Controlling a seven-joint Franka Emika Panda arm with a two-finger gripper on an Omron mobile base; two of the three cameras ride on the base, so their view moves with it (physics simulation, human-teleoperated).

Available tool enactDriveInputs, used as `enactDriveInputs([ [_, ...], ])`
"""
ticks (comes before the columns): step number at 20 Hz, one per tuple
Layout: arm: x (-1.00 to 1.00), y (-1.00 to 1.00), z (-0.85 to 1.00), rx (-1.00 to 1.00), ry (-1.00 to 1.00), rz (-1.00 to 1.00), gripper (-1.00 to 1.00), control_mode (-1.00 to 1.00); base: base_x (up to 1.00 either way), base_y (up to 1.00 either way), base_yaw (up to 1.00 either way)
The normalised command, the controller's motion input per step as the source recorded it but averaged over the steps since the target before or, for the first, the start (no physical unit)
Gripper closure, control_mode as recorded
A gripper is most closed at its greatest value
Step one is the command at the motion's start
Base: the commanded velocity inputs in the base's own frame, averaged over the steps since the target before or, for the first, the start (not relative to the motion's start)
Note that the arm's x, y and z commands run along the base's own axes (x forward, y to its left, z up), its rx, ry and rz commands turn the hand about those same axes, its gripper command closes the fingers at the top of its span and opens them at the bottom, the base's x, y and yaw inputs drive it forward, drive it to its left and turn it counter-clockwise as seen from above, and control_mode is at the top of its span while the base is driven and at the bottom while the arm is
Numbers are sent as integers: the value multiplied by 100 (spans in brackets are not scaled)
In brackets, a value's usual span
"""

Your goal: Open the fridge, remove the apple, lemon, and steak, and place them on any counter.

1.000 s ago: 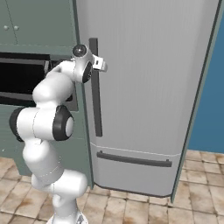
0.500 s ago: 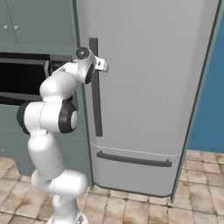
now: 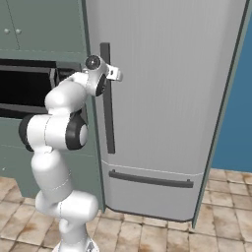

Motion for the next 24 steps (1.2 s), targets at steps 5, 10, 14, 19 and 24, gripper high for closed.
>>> enactDriveInputs([
  [5, -52, -14, 3, -3, 0, 0, 100, -100, 0, 0, 0],
  [10, -100, -61, 9, -13, 0, 1, 100, -100, 0, 0, 0],
  [14, -100, -90, 0, -11, 0, 8, 100, -100, 0, 0, 0],
  [19, -100, -93, -4, -6, 0, 18, 100, -100, 0, 0, 0],
  [24, -100, -70, -2, -2, 0, 24, 100, -100, 0, 0, 0],
])
